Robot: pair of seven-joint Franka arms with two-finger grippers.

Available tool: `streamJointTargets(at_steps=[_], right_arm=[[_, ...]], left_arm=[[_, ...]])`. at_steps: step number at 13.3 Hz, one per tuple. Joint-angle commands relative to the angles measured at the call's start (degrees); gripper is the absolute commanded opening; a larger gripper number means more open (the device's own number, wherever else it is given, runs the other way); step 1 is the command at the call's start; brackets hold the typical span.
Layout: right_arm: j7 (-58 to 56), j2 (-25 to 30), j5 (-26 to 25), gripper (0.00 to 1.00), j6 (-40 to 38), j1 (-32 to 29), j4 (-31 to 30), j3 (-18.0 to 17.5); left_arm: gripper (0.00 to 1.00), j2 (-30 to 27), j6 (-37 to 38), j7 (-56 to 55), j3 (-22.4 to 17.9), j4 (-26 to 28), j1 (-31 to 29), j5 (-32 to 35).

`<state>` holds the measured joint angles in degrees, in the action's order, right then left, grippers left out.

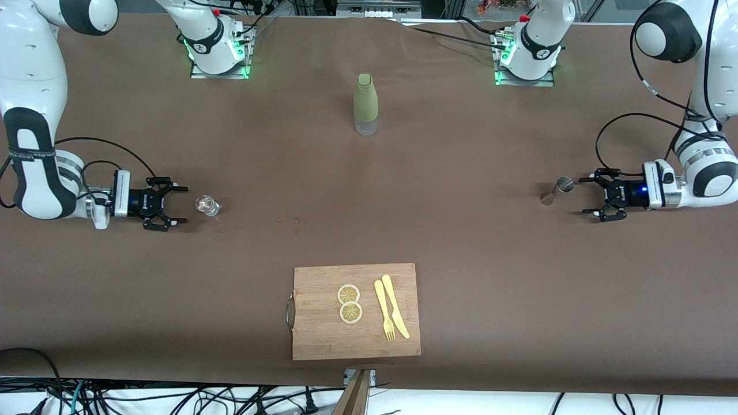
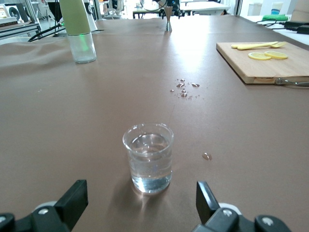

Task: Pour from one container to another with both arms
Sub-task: 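Close the right gripper on the glass cup while the left gripper grasps the jigger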

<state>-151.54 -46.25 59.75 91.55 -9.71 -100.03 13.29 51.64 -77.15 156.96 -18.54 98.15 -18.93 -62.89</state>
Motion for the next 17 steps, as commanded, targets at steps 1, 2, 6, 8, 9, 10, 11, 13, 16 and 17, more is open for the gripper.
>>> streamJointTargets(at_steps=[1, 2, 6, 8, 9, 10, 11, 13, 16, 17], right_arm=[[-1.65, -1.03, 1.51, 1.0, -1.54, -0.67, 0.37, -0.19], [-1.83, -1.56, 2.47, 1.0, -1.81, -0.67, 0.37, -0.45], [-3.15, -3.32, 5.38, 1.0, -1.72, -0.31, 0.45, -1.68], [-3.15, -3.67, 6.26, 1.0, -1.29, -0.14, 0.45, -2.65], [-3.15, -3.93, 6.95, 1.0, -1.19, -0.05, 0.37, -2.91], [-3.5, -4.2, 7.66, 1.0, -1.19, 0.3, 0.37, -3.09], [-3.94, -4.29, 7.84, 1.0, -0.93, 0.74, 0.37, -3.18], [-4.2, -4.55, 8.54, 1.0, -0.93, 1.18, 0.37, -3.18], [-4.2, -4.82, 8.63, 1.0, -0.84, 1.27, 0.37, -3.53], [-4.29, -4.99, 8.63, 1.0, -0.84, 1.27, 0.37, -3.53]], left_arm=[[1.0, -0.4, -0.19, 10.12, 0.17, 3.44, 0.29, -1.88], [1.0, -0.23, -0.11, 10.99, 0.43, 4.41, 0.47, -1.97], [1.0, 1.52, -0.19, 15.56, 2.1, 5.55, 0.65, -3.37], [1.0, 1.71, -0.19, 16.62, 2.46, 6.43, 1.08, -3.64], [1.0, 1.97, -0.19, 16.71, 2.63, 6.52, 1.26, -3.73], [1.0, 1.97, -0.19, 16.71, 3.07, 6.61, 1.26, -4.08], [1.0, 1.97, -0.19, 16.71, 3.16, 6.61, 1.44, -4.26], [1.0, 1.88, -0.11, 16.54, 3.33, 6.61, 1.87, -4.35], [1.0, 1.71, -0.02, 16.27, 4.47, 6.61, 1.88, -4.35], [1.0, 1.71, 0.07, 16.19, 4.56, 6.61, 1.88, -4.35]])
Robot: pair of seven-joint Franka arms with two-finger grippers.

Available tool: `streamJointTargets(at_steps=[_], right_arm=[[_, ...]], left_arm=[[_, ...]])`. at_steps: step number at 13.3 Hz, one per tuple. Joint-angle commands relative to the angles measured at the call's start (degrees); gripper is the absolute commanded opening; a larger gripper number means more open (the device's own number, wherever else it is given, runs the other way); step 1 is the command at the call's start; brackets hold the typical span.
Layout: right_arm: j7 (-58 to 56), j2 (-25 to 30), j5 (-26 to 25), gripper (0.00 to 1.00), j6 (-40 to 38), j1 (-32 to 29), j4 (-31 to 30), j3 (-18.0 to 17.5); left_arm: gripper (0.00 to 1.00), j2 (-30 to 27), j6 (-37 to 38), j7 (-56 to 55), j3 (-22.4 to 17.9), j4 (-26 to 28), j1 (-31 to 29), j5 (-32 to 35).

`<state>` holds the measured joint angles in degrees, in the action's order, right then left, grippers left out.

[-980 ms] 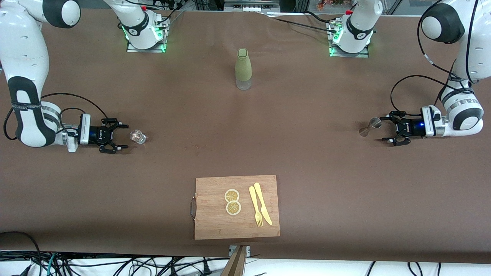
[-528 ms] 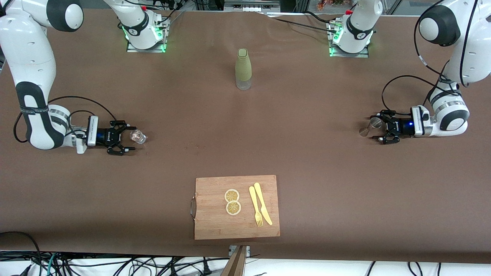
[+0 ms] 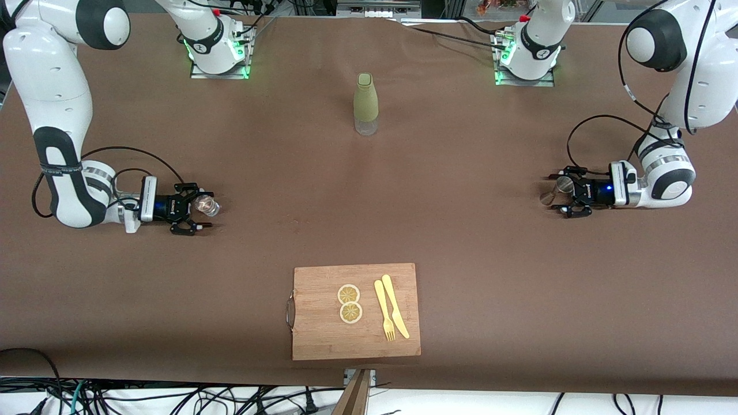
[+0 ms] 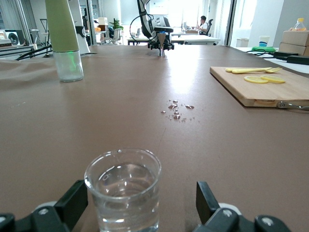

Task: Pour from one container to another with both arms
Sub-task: 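Close the right gripper on the glass cup while the left gripper grasps the jigger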

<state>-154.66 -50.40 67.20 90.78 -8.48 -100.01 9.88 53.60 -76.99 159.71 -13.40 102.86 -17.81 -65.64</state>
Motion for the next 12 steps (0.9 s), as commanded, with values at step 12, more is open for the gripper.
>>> streamJointTargets(at_steps=[12], right_arm=[[-3.28, -1.81, 3.29, 0.93, -0.6, 0.04, 0.25, -1.97]], left_arm=[[0.61, -0.52, 1.93, 12.99, -1.02, 1.38, 0.5, -1.42]])
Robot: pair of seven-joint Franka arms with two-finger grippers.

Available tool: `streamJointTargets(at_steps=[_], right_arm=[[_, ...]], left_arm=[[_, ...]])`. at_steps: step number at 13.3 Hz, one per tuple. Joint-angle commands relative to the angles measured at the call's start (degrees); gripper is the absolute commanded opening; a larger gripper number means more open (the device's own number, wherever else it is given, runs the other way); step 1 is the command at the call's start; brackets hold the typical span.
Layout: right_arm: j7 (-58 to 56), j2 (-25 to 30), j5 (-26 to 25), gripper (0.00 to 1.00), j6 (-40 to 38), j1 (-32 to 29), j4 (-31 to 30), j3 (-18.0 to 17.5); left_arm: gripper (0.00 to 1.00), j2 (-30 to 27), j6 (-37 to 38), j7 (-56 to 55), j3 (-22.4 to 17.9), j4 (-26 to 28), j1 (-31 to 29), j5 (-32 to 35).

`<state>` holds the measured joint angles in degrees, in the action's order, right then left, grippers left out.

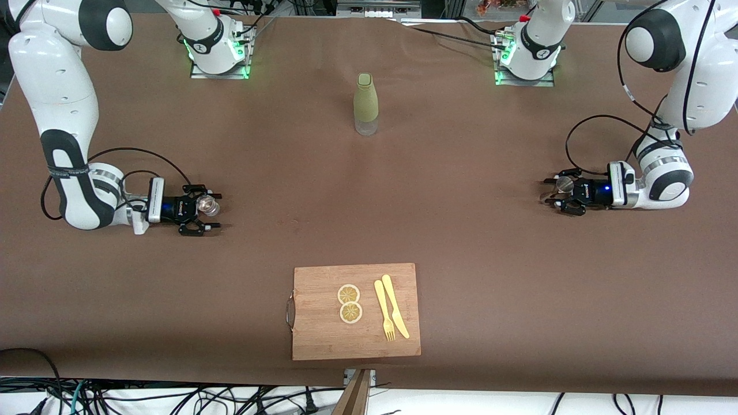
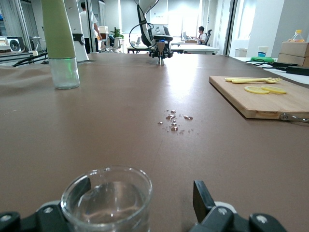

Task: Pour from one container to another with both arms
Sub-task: 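Close the right gripper on the glass cup while the left gripper grasps the jigger, then carry the glass cup with the right gripper toward the left gripper's jigger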

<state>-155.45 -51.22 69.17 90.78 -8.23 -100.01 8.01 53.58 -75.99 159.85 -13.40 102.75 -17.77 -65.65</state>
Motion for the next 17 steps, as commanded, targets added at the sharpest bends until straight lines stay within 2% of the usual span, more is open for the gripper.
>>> streamJointTargets(at_steps=[1, 2, 4, 5, 6, 10, 12, 16, 17], right_arm=[[-2.67, -0.9, 1.23, 0.92, -0.77, -0.21, 0.25, -0.1], [-3.02, -0.9, 1.32, 0.89, -0.86, -0.21, 0.25, -0.1], [-3.02, -0.99, 1.32, 0.84, -1.04, -0.21, 0.25, -0.1], [-3.02, -0.9, 1.23, 0.82, -1.04, -0.3, 0.25, -0.1], [-3.02, -0.9, 1.23, 0.77, -1.13, -0.3, 0.25, -0.1], [-2.93, -0.9, 1.23, 0.55, -2.0, -0.3, 0.25, 0.16], [-2.93, -0.9, 1.23, 0.5, -2.09, -0.3, 0.25, 0.16], [-2.93, -0.81, 1.15, 0.3, -2.18, -0.3, 0.25, 0.25], [-2.93, -0.81, 1.15, 0.28, -2.18, -0.3, 0.25, 0.25]], left_arm=[[0.57, -0.49, 0.93, 12.51, -1.1, 1.4, 0.37, -1.33], [0.49, -0.58, 1.02, 12.16, -1.1, 1.4, 0.37, -1.24], [0.22, -0.49, 1.28, 12.15, -1.1, 1.4, 0.28, -1.24], [0.06, -0.41, 1.2, 12.15, -1.1, 1.4, 0.28, -1.41], [0.0, -0.23, 1.02, 12.24, -1.1, 1.4, 0.28, -1.59], [0.0, -0.14, 0.49, 10.5, -1.1, 0.08, 0.54, -1.59], [0.0, -0.23, 0.67, 1.91, -0.58, -1.41, 0.81, -0.72], [0.0, -0.84, 0.67, -2.87, 3.02, -3.43, 1.25, -1.15], [0.0, -0.93, 0.5, -3.05, 4.59, -4.05, 1.33, -1.59]])
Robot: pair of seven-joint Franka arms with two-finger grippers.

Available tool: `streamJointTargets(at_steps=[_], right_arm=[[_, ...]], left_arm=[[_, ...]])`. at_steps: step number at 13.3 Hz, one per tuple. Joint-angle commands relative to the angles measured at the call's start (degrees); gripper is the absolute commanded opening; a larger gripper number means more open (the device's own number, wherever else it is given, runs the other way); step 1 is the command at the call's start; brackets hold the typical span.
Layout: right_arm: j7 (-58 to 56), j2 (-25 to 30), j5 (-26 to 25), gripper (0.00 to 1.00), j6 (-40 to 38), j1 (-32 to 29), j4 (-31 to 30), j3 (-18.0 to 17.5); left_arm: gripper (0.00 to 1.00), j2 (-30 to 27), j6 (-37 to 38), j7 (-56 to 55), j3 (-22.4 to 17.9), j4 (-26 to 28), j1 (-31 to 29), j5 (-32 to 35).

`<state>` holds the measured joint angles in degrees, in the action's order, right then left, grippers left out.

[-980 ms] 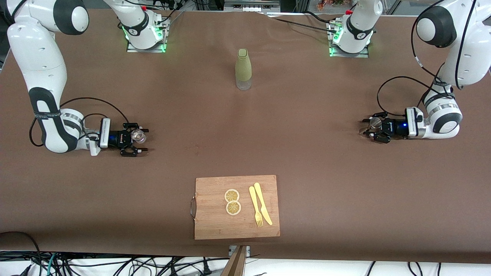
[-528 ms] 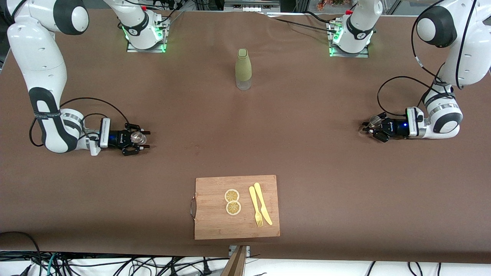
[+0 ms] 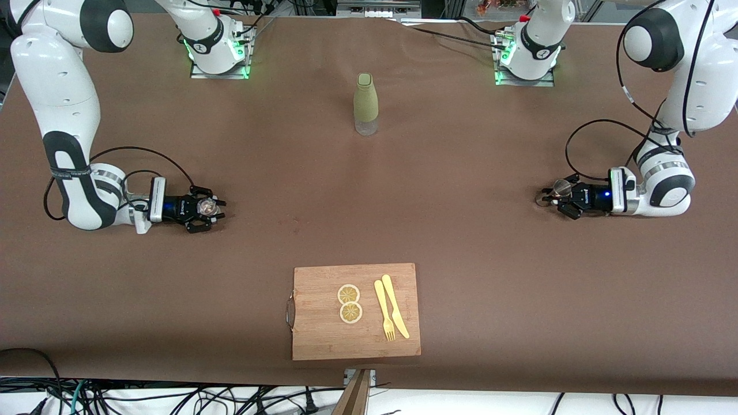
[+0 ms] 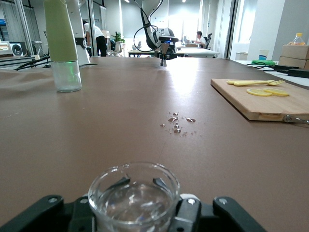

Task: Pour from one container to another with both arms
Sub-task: 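Carry the glass cup with the right gripper toward the left gripper's jigger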

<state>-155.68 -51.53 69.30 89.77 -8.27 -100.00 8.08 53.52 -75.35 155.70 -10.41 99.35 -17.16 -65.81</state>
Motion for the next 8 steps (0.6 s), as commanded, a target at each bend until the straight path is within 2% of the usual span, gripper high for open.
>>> streamJointTargets(at_steps=[1, 4, 8], right_arm=[[-2.7, -0.51, 1.01, 0.25, -1.18, -0.26, 0.24, 0.18], [-2.26, -0.33, 1.01, 0.2, -1.79, -0.26, 0.33, 0.18], [-1.82, -0.15, 1.01, 0.16, -2.23, -0.26, 0.33, 0.18]], left_arm=[[0.0, -1.04, -0.93, 0.92, 3.79, -1.17, 1.42, -1.51], [0.0, -1.75, -7.86, -1.09, 9.78, -1.27, 4.4, -2.73], [0.0, -1.66, -13.49, -3.29, 11.11, -1.27, 13.09, -9.4]])
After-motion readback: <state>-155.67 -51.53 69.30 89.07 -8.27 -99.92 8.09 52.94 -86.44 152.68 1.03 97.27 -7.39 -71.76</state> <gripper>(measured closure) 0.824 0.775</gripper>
